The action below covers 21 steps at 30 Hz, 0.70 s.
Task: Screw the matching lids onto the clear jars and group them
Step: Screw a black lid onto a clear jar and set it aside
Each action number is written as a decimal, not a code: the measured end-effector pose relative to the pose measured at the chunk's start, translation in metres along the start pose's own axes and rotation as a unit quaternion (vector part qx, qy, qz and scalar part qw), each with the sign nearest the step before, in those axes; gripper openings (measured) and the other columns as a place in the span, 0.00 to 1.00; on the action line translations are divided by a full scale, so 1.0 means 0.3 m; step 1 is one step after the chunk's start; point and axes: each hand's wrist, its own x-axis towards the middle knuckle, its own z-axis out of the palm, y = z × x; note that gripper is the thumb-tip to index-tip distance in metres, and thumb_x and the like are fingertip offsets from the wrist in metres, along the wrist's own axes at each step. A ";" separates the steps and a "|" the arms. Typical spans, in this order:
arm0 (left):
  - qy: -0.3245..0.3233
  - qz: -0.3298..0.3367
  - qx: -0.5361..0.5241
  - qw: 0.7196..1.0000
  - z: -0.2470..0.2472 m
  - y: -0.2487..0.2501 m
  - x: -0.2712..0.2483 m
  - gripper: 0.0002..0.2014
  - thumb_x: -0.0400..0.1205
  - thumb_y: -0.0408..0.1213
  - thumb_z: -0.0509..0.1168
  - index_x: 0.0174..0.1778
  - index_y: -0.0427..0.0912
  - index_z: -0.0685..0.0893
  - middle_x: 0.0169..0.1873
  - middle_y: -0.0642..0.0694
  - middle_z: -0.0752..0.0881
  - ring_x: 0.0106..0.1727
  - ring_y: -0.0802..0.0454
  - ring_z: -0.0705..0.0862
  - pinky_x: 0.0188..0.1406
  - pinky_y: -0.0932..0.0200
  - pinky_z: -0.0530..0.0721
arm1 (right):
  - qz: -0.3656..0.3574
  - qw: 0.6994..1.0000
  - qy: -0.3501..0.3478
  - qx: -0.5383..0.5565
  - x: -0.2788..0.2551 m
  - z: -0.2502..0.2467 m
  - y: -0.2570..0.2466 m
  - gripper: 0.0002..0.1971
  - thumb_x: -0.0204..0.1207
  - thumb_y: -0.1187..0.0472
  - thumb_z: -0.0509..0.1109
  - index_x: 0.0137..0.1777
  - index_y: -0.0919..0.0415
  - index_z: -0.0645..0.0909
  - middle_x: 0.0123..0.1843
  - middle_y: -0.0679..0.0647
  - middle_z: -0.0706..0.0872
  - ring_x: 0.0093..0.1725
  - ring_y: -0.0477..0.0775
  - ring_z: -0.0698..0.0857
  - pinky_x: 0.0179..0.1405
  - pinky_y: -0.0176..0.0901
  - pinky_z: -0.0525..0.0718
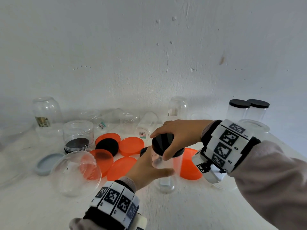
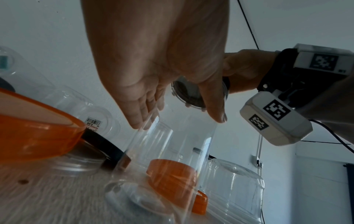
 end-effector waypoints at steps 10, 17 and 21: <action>0.005 0.004 -0.020 1.000 0.005 -0.003 -0.001 0.35 0.67 0.48 0.80 0.61 0.74 0.66 0.64 0.67 0.78 0.66 0.69 0.76 0.63 0.68 0.73 | -0.008 0.994 0.096 0.043 -0.030 0.102 0.025 0.33 0.73 0.35 0.66 0.78 0.34 0.61 0.64 0.47 0.71 0.63 0.48 0.64 0.56 0.44 0.71; 0.016 0.007 -0.019 1.000 0.007 -0.005 -0.004 0.31 0.68 0.48 0.80 0.57 0.74 0.67 0.61 0.66 0.79 0.63 0.71 0.77 0.49 0.75 0.74 | 0.000 0.982 0.182 0.044 -0.039 0.177 0.015 0.30 0.76 0.38 0.62 0.79 0.38 0.62 0.69 0.47 0.70 0.64 0.52 0.62 0.61 0.42 0.64; 0.010 0.014 -0.010 1.000 0.006 -0.005 -0.001 0.35 0.69 0.46 0.79 0.64 0.73 0.65 0.64 0.65 0.79 0.66 0.69 0.76 0.59 0.70 0.75 | 0.014 0.978 0.201 0.046 -0.038 0.216 0.009 0.30 0.77 0.36 0.59 0.79 0.37 0.60 0.73 0.45 0.65 0.67 0.53 0.60 0.68 0.47 0.60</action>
